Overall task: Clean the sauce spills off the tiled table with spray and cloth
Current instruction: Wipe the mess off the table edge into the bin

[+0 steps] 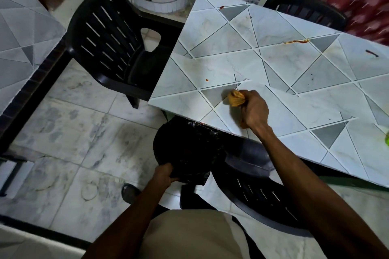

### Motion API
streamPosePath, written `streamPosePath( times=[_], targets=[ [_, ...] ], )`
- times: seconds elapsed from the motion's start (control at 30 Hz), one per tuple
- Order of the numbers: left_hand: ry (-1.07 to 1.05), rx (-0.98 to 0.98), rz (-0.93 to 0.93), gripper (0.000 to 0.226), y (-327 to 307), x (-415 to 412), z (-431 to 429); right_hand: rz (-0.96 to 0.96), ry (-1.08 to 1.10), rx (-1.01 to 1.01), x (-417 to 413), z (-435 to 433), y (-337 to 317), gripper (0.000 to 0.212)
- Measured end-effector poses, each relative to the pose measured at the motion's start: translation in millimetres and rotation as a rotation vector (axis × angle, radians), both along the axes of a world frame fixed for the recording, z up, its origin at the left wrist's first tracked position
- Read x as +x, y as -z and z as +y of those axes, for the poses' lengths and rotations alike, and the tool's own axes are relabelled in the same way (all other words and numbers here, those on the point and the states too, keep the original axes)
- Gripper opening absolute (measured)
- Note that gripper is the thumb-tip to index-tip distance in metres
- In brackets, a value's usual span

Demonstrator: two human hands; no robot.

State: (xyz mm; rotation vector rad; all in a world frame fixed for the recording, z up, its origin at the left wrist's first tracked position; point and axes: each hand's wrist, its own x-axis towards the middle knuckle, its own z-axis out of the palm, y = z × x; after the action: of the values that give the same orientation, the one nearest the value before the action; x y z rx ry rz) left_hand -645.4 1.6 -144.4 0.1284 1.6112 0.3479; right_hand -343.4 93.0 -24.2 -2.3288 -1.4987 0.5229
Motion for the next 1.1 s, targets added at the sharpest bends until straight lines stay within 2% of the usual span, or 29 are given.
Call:
streamPosePath(
  times=[0.1, 0.17, 0.3, 0.43, 0.53, 0.6, 0.67, 0.8, 0.9, 1.1],
  targets=[
    [-0.003, -0.005, 0.003, 0.042, -2, 1, 1, 0.121, 0.058, -0.085, -21, -9, 12, 0.042],
    [-0.008, -0.011, 0.007, 0.041, -3, -1, 2, 0.184, 0.016, -0.078, -52, -12, 18, 0.036],
    [-0.012, -0.013, -0.002, 0.045, -2, -7, 3, 0.351, -0.146, -0.023, -112, -13, 31, 0.054],
    [-0.021, -0.009, 0.019, 0.046, -2, -12, 4, 0.456, -0.103, 0.054, -122, -18, 34, 0.068],
    [-0.009, -0.001, 0.03, 0.045, -1, -18, 4, 0.371, -0.026, 0.184, -107, -38, 21, 0.067],
    [0.01, -0.002, 0.047, 0.045, 2, -22, 3, 0.168, -0.016, 0.206, -94, -56, 18, 0.067],
    [0.022, 0.0, 0.068, 0.044, 2, -24, 3, 0.009, 0.05, 0.138, -86, -73, 25, 0.065],
    [0.031, 0.012, 0.066, 0.043, 2, -27, 6, 0.121, 0.191, 0.121, -90, -78, 56, 0.052],
    [0.03, 0.013, 0.065, 0.041, 2, -33, 7, 0.215, 0.231, 0.157, -109, -61, 76, 0.055],
    [0.06, 0.014, 0.085, 0.036, 0, -48, 17, 0.379, 0.099, 0.268, -158, -33, 87, 0.059]
  ],
)
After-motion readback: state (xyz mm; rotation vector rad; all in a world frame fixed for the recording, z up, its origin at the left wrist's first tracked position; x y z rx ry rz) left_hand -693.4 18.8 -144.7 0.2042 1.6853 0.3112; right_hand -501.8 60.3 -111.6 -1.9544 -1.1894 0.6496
